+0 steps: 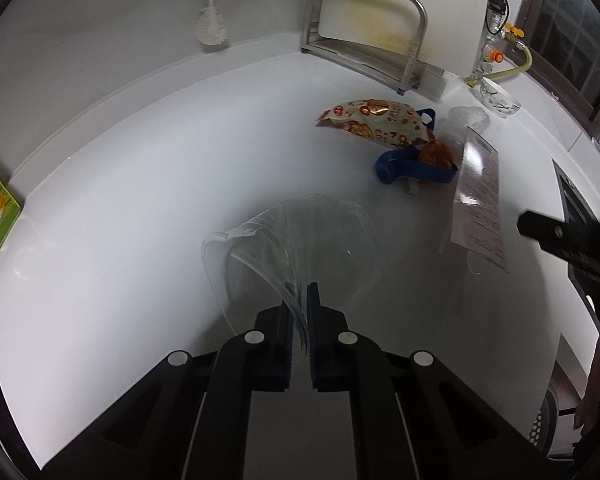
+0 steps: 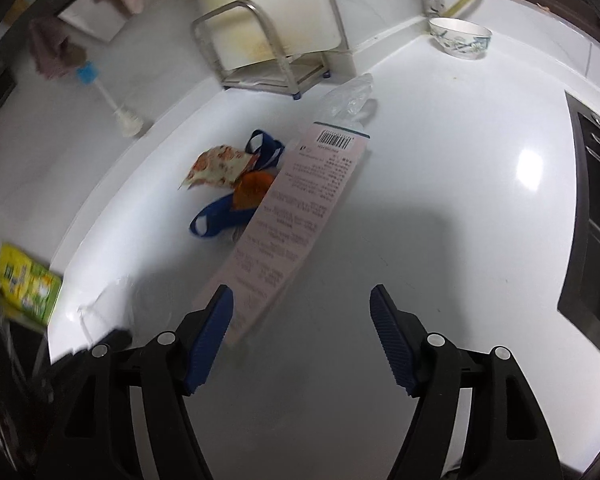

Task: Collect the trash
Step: 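Grasp the pink receipt with the right tool while the left tool holds the cup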

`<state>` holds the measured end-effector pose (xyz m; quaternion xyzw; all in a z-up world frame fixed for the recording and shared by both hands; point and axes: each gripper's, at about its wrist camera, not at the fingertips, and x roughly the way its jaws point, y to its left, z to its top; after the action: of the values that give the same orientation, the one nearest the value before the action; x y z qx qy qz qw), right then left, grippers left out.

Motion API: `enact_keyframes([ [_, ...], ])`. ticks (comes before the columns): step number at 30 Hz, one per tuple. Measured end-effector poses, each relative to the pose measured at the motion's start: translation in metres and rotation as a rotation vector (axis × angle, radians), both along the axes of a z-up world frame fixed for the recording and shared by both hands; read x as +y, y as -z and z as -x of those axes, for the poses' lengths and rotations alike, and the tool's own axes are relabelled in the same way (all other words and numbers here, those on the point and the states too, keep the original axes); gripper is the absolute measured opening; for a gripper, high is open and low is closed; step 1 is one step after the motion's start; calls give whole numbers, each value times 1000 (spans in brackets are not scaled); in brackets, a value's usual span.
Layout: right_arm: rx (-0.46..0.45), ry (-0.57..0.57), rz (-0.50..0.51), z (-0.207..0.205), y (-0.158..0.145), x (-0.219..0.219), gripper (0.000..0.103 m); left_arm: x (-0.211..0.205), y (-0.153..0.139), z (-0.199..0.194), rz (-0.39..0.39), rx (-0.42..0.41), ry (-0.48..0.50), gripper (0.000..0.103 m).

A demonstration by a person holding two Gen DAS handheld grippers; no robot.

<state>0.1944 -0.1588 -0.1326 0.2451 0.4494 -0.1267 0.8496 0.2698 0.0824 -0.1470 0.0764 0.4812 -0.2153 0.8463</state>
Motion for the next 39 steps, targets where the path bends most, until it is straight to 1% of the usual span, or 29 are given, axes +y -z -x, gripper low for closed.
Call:
enact_keyframes([
  [7, 60, 129, 0, -32, 10, 2, 69, 16, -3, -6, -24, -35, -29, 7],
  [11, 83, 170, 13, -44, 15, 6, 69, 25, -6, -8, -43, -69, -29, 7],
  [17, 108, 210, 29, -58, 18, 11, 70, 36, -10, -9, -46, -96, -45, 7],
  [25, 179, 254, 76, -65, 31, 14, 69, 43, -15, -11, -36, -106, -62, 7],
  [29, 172, 250, 93, -64, 31, 15, 69, 45, -15, -13, -36, -105, -68, 7],
  [31, 172, 234, 95, -64, 31, 17, 63, 46, -14, -13, -35, -103, -70, 7],
  [32, 174, 227, 90, -65, 32, 17, 49, 46, -14, -13, -35, -103, -71, 7],
  [33, 179, 221, 89, -65, 33, 17, 46, 45, -14, -13, -35, -103, -72, 7],
  [39, 159, 201, 95, -58, 30, 20, 43, 44, -18, -11, -39, -109, -68, 7],
])
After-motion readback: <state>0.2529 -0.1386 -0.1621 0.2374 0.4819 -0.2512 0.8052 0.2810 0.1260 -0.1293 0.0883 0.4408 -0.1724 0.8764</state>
